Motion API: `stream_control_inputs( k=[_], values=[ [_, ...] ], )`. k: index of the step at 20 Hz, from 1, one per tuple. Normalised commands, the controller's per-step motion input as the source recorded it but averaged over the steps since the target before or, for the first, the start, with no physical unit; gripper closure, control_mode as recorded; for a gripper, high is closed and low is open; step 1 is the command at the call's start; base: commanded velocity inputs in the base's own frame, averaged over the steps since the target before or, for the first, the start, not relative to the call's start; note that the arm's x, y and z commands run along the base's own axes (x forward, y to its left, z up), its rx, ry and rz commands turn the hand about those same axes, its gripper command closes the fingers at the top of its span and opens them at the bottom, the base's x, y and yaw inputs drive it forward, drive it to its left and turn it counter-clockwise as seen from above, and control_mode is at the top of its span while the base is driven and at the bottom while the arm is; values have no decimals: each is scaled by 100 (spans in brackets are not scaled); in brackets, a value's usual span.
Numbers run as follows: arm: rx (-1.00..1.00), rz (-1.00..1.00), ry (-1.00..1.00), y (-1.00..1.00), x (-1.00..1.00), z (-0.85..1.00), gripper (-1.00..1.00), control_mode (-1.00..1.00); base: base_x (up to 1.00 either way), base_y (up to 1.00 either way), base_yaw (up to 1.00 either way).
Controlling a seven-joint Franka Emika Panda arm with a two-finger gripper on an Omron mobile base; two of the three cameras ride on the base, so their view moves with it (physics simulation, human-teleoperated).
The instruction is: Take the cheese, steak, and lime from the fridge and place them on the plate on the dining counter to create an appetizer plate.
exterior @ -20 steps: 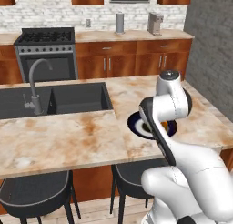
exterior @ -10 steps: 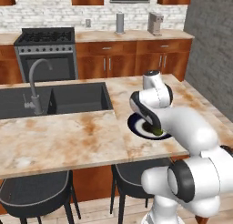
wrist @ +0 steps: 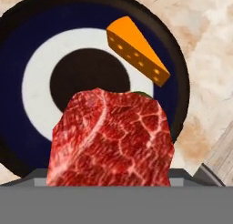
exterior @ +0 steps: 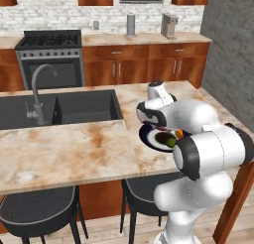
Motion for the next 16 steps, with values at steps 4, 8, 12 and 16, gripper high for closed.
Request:
stream_control_inputs(
  k=[4, 8, 12, 16],
  values=[
    [1, -7, 0, -13, 54, -49, 100, -100, 0, 0, 0],
    [2, -1, 0, -11, 59, -44, 100, -100, 0, 0, 0],
    [1, -1, 0, -3, 49, -45, 100, -100, 0, 0, 0],
    [0, -1, 0, -2, 26, -44, 100, -100, 0, 0, 0]
  ],
)
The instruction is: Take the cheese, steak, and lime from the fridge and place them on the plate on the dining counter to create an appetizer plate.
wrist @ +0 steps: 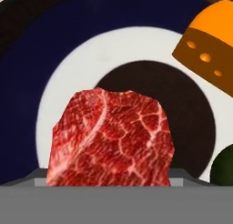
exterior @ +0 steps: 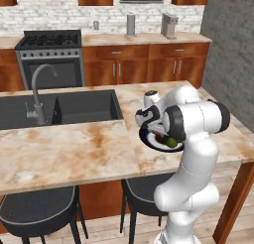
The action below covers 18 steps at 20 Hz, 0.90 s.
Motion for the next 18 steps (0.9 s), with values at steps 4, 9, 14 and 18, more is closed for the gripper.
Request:
stream_control_inputs(
  k=[4, 9, 14, 18],
  values=[
    [0, -5, 0, -13, 9, -36, 100, -100, 0, 0, 0],
    [1, -5, 0, -22, 6, -16, -100, -100, 0, 0, 0],
    [3, -2, -2, -39, -24, 0, -100, -100, 0, 0, 0],
    [5, 0, -1, -11, -37, 9, -100, -100, 0, 0, 0]
  ],
)
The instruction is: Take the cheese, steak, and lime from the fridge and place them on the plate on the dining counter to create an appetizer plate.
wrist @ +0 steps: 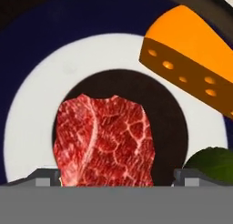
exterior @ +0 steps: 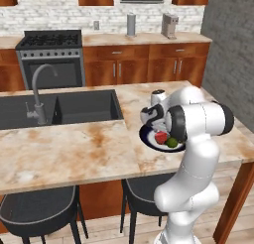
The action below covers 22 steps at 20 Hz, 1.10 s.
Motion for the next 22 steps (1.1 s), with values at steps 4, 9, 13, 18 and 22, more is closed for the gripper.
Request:
stream_control_inputs(
  k=[4, 9, 13, 18, 22],
  values=[
    [4, 0, -3, 4, -26, 37, -100, -100, 0, 0, 0],
    [5, 0, -11, 24, -41, 93, -100, -100, 0, 0, 0],
    [1, 0, -10, 16, -52, 97, -100, -100, 0, 0, 0],
    [0, 6, -1, 0, -99, 66, -100, -100, 0, 0, 0],
    [0, 18, 0, -12, -100, 55, -100, -100, 0, 0, 0]
  ],
)
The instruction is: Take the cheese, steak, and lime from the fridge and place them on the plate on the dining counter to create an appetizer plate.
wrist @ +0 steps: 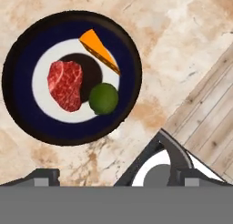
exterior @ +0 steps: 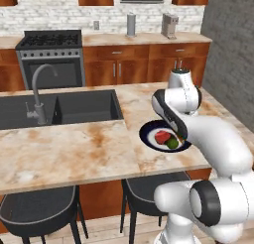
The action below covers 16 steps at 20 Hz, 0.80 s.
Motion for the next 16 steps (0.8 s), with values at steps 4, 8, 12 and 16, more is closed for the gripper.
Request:
stream_control_inputs(
  k=[4, 8, 12, 16],
  values=[
    [-2, 20, 0, -27, -100, 49, -100, -100, 0, 0, 0],
    [-5, 22, 0, -41, -100, 39, -100, -100, 0, 0, 0],
    [-8, 21, -5, -58, -100, 27, -100, -100, 0, 0, 0],
    [-3, 15, -13, -64, -93, 17, -100, -100, 0, 0, 0]
  ],
)
